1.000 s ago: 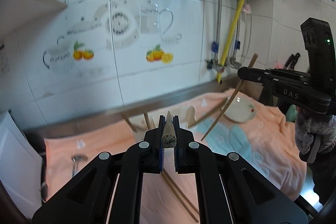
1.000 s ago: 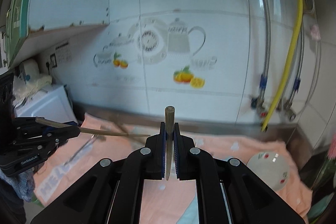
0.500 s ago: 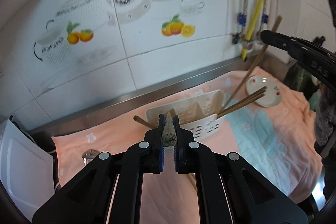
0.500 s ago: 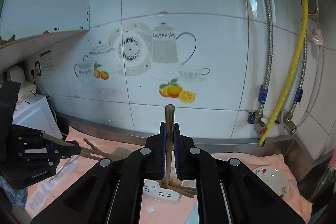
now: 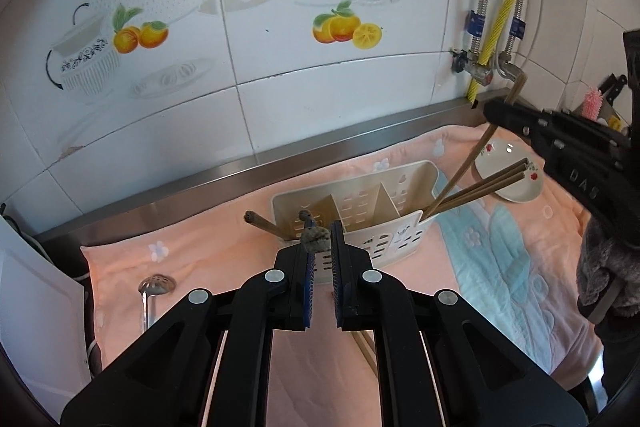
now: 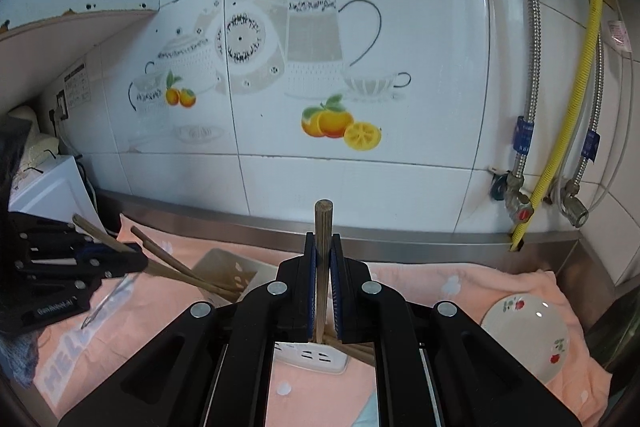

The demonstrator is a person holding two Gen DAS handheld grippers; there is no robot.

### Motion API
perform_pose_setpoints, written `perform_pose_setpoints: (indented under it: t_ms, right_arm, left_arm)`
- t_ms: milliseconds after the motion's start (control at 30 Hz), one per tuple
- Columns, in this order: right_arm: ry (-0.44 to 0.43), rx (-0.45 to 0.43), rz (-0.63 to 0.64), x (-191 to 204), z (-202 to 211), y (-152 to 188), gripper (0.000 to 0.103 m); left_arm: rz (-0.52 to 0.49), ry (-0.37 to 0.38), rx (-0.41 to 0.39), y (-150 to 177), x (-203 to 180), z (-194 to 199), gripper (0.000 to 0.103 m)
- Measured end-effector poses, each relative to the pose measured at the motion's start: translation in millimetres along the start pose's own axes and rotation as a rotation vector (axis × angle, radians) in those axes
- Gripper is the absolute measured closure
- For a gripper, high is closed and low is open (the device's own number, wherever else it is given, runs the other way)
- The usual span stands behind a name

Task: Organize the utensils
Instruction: 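Lower the chopstick into the cream holder and open the right tool, then move the open right tool back over the last two chopsticks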

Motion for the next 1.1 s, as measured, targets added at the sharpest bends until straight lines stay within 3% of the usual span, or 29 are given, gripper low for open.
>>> perform_pose_setpoints:
  t_ms: [233,333,400,600,767,1100]
  right_arm:
    - [0.005,0.005,-0.001,1.3,2.4,1.9,0.096]
    - [0.013,-0.013,0.003,1.2,11.0,1.1,0.090]
    - [0.018,-0.026,0.005,1.1,18.2,0.8,0.088]
    - [-0.002,-0.056,0.020,7.0,46.6,12.5,0.082]
    - [-0.047,-0.027,0.037,24.1,56.9,46.8,0.082]
    - [-0.142,0.111,0.033,65.0,40.8,144.5,0.082]
  left_arm:
    - [0.007,-0.002,-0.041,-0.6,1.0,15.0,0.088]
    - [0.011,-0.003,-0.065,0.1,1.6,25.0,0.086]
    - [0.017,-0.008,-0.092,1.9,2.2,35.9,0.076]
    - [0.026,0.000,-0.154,16.8,2.6,63.5,0.076]
    - [0.033,0.011,-0.173,44.9,0.5,73.1,0.075]
    - [0.088,0.008,-0.159,106.7,11.0,64.4,0.070]
Point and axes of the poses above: each gripper's, at about its wrist camera, not at the fingertips, and z roughly against the way its jaws point, x to its left, y to its underside, the point moved 1 cm from there along -z, roughly the way its jaws point, and after that the axes turned 5 degrees about x, right-handed, at the moved point
